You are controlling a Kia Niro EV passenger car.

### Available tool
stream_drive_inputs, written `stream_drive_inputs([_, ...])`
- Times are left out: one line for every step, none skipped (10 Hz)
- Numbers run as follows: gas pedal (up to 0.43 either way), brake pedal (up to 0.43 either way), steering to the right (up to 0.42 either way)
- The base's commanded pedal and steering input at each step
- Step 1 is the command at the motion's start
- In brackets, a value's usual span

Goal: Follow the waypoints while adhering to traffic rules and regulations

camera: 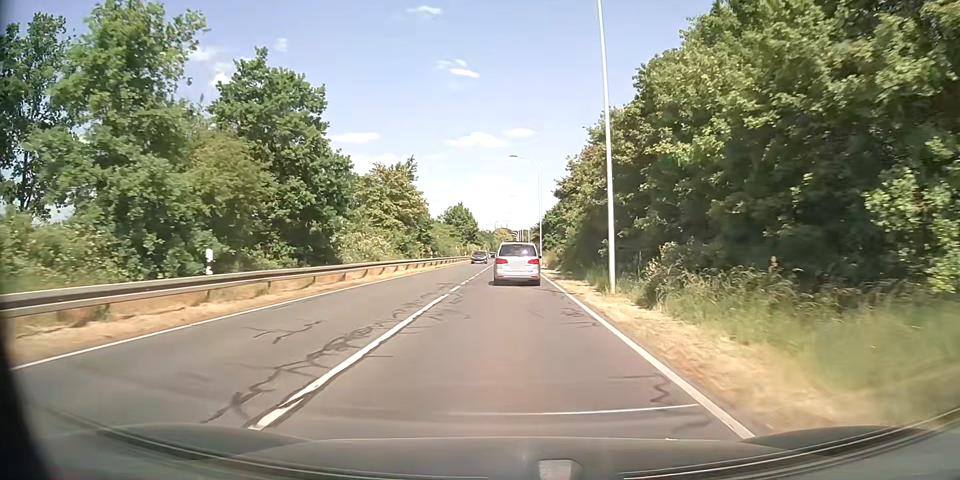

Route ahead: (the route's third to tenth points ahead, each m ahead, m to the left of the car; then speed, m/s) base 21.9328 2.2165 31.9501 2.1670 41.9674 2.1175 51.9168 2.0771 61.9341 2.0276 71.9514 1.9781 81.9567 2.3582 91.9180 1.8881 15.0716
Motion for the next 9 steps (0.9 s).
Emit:
stream_drive_inputs([0.028, 0.030, 0.000])
stream_drive_inputs([0.039, 0.030, 0.000])
stream_drive_inputs([0.047, 0.030, 0.000])
stream_drive_inputs([0.047, 0.030, 0.000])
stream_drive_inputs([0.047, 0.030, 0.000])
stream_drive_inputs([0.047, 0.030, 0.000])
stream_drive_inputs([0.047, 0.030, 0.000])
stream_drive_inputs([0.047, 0.030, 0.000])
stream_drive_inputs([0.047, 0.030, 0.000])
